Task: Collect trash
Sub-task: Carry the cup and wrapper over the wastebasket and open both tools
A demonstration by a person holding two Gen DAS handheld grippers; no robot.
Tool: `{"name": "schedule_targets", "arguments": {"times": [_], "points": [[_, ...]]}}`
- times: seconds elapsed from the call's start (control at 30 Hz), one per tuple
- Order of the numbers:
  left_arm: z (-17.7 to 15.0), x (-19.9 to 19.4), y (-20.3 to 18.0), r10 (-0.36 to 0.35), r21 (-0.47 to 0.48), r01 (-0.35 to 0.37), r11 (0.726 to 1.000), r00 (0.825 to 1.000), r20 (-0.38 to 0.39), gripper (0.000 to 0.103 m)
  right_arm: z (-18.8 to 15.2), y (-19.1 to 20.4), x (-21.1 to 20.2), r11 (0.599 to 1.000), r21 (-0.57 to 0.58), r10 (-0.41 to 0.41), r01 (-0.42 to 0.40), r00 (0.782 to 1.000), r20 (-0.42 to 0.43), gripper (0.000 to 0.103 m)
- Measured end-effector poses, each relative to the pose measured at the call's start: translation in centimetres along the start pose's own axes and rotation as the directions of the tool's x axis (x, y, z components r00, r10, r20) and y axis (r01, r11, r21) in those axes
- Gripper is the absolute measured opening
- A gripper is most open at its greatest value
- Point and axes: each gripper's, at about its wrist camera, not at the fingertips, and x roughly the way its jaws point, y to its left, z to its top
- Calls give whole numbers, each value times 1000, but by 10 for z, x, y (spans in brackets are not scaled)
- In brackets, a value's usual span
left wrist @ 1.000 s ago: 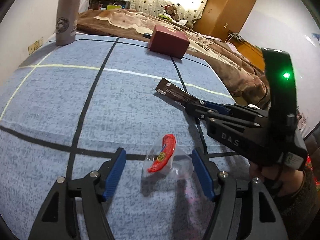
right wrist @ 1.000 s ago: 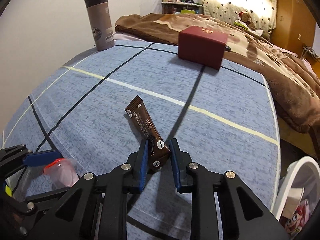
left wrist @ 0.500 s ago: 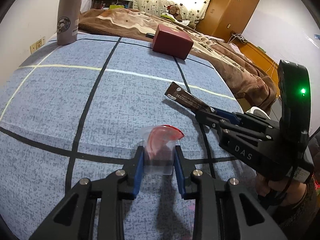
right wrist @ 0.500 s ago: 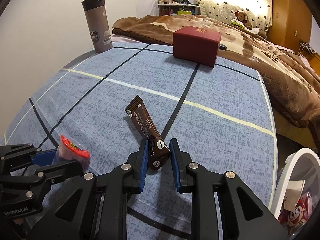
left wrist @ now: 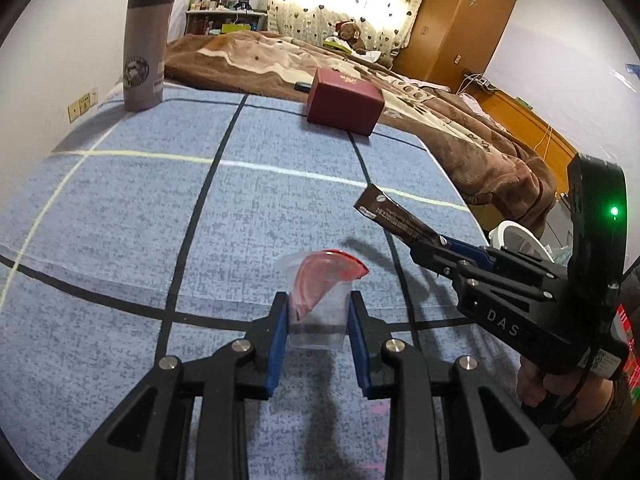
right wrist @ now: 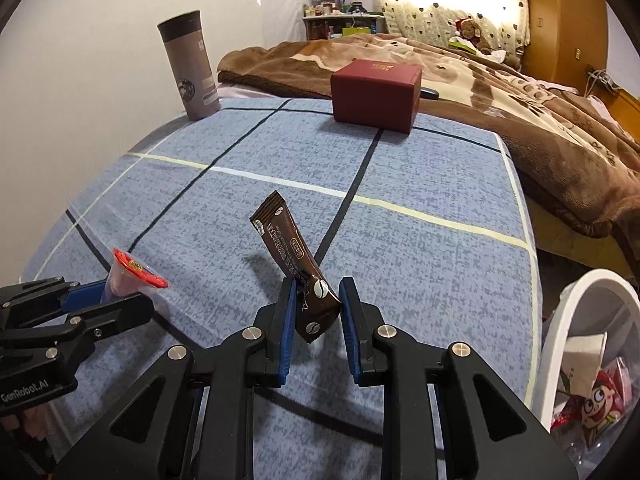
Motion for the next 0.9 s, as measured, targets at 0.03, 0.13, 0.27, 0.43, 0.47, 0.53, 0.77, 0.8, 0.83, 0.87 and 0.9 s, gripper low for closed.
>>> {"name": "schedule_targets", "arguments": {"times": [0.03,0.13,0.27,0.43,0.47,0.53,0.77,0.8,0.83,0.87,0.9], "points": [[0,-4,-3,12,12,-12,1000,1000,10,30,-1,0,-2,1000,4,-1,1,1000,4,22],[1,-17,-13,23,50,-26,998,998,50,30,-4,-2,-12,1000,23,-12,12,1000,22,22],[3,-30,-26,29,90,-36,995,996,84,30,-10,-6,-29,998,46,-35,32,998,59,22],[5,-39,-43,9,126,-23,992,994,106,30,-19,-19,-52,995,91,-62,53,993,105,22],[6,-40,-47,-3,132,-11,991,994,108,30,-21,-22,-56,993,102,-70,59,991,110,22],[6,-42,-56,-20,148,3,989,993,114,30,-24,-27,-63,990,123,-81,66,989,125,22],[10,-39,-98,-92,218,65,974,989,115,30,-42,-61,-90,968,211,-167,134,975,149,22],[11,-38,-105,-99,229,71,971,989,114,30,-45,-63,-95,965,220,-177,142,973,150,22],[11,-37,-112,-110,239,81,968,988,112,30,-49,-70,-100,957,241,-199,159,968,152,22],[12,-36,-118,-118,248,88,965,987,109,30,-51,-74,-103,953,252,-212,169,965,155,22],[13,-34,-126,-124,262,92,961,986,108,30,-53,-79,-106,948,262,-224,178,962,155,22]]}}
